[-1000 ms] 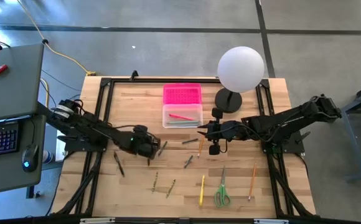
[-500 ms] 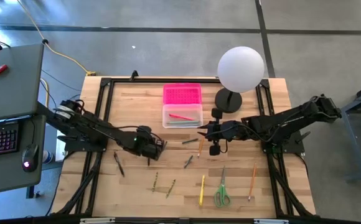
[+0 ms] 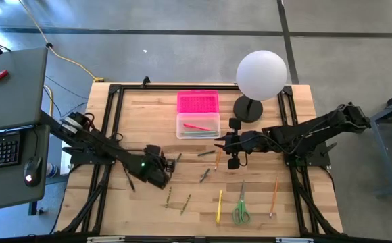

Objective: Pick & place school supplies into a supply box
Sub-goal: Put the black pen into the transparent supply box

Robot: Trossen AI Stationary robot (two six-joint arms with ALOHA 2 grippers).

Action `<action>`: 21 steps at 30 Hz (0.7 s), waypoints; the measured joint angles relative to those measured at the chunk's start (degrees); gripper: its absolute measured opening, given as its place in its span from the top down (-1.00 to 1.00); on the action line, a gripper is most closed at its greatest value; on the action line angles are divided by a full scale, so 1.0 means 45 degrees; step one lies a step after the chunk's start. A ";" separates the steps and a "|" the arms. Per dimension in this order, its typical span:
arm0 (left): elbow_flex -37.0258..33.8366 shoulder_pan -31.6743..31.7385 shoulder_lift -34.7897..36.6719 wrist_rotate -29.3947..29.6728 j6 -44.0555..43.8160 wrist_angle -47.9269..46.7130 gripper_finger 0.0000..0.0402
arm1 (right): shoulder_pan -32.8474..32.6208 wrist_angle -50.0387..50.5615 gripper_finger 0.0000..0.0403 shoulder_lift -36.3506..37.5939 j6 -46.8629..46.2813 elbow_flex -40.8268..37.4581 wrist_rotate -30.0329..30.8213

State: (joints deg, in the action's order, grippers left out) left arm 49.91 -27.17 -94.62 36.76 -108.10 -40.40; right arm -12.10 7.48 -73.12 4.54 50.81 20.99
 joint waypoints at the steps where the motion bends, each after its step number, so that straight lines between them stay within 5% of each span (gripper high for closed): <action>1: 0.0004 -0.0004 -0.0185 0.0167 -0.0019 0.0029 0.52 | 0.0000 0.0002 0.71 0.0000 0.0000 0.0000 0.0000; 21: 0.0368 0.0003 -0.2178 0.0250 0.0297 -0.0941 0.52 | 0.0000 0.0026 0.71 0.0005 0.0097 0.0005 -0.0039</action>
State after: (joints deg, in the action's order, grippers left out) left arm 51.57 -27.16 -104.42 37.88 -106.76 -44.63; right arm -12.10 7.60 -73.10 4.97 50.83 20.82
